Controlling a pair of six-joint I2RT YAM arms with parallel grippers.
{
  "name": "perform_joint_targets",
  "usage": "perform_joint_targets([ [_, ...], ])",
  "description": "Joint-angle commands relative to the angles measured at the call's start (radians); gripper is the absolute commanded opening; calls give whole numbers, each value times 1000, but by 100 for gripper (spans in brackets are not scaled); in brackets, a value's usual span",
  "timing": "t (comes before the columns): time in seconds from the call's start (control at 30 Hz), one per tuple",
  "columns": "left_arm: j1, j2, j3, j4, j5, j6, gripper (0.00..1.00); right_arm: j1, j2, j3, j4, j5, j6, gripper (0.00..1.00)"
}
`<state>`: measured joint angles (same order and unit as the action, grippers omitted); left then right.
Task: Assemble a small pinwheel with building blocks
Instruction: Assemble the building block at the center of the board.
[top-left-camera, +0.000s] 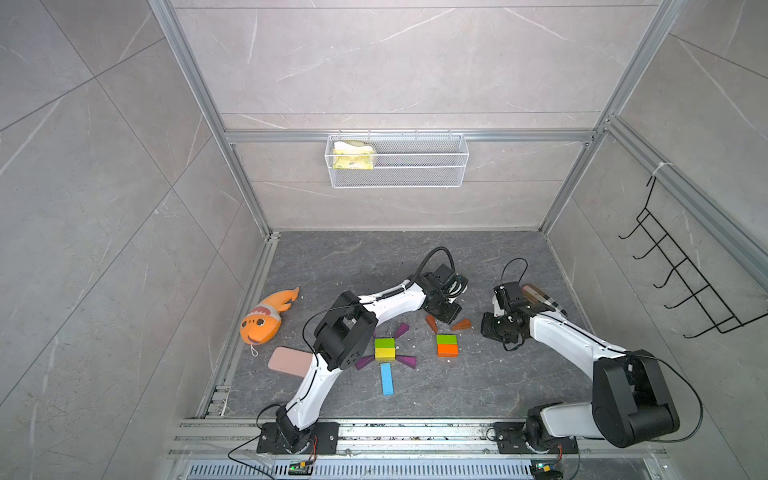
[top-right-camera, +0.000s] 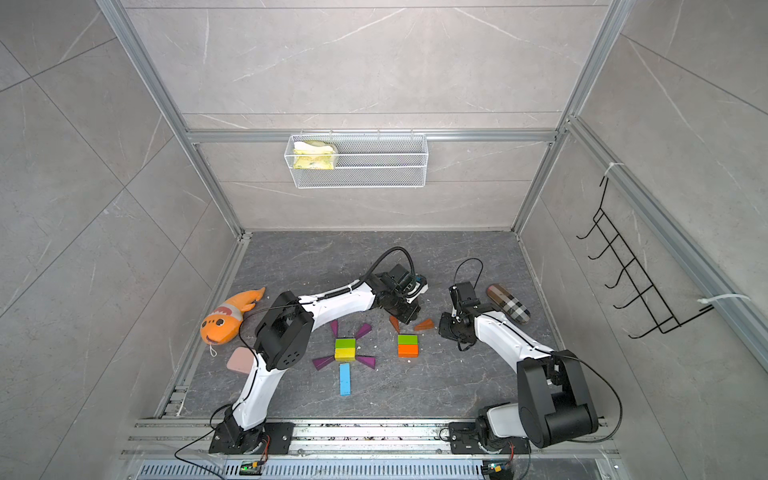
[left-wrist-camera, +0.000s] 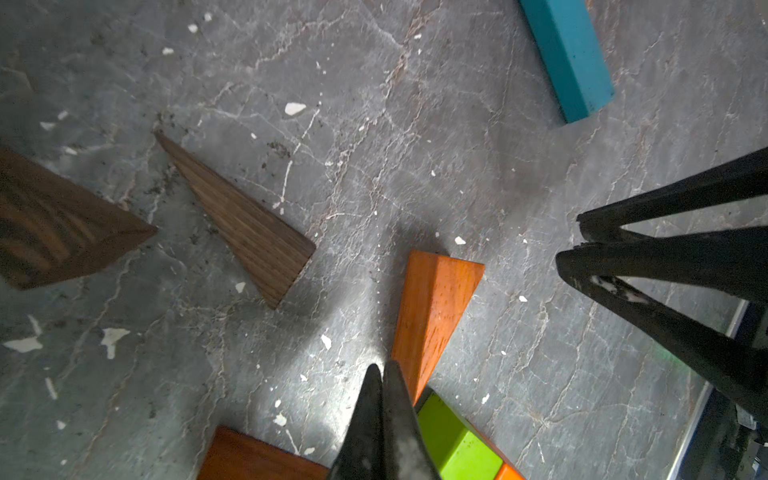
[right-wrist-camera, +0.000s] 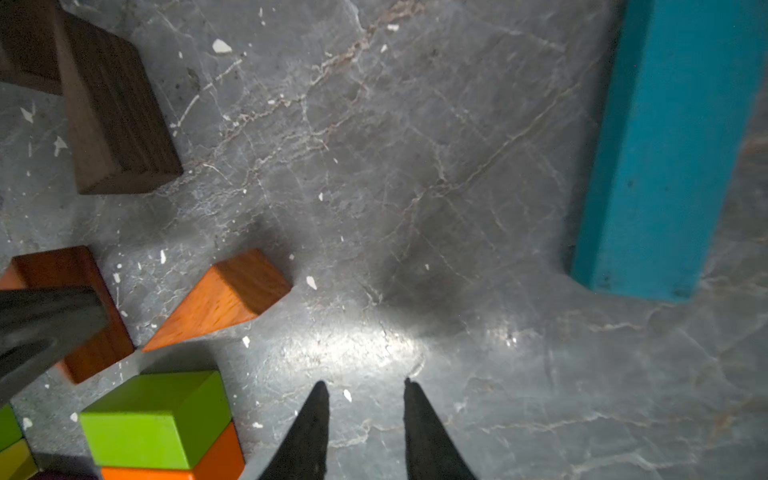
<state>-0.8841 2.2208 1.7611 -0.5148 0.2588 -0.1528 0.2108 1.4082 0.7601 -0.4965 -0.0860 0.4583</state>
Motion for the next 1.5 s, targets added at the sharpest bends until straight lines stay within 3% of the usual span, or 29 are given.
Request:
perform_joint_targets([
  [0.0, -5, 12, 33, -34, -13, -13, 0, -1, 30, -7, 56, -31, 45, 33],
  [0.5, -19, 57, 64, -58, 27, -10, 0, 39, 149, 56, 100, -21, 70, 33],
  [1.47, -33, 16, 31, -47, 92, -44, 0, 42, 136, 103, 60, 66, 35, 33],
])
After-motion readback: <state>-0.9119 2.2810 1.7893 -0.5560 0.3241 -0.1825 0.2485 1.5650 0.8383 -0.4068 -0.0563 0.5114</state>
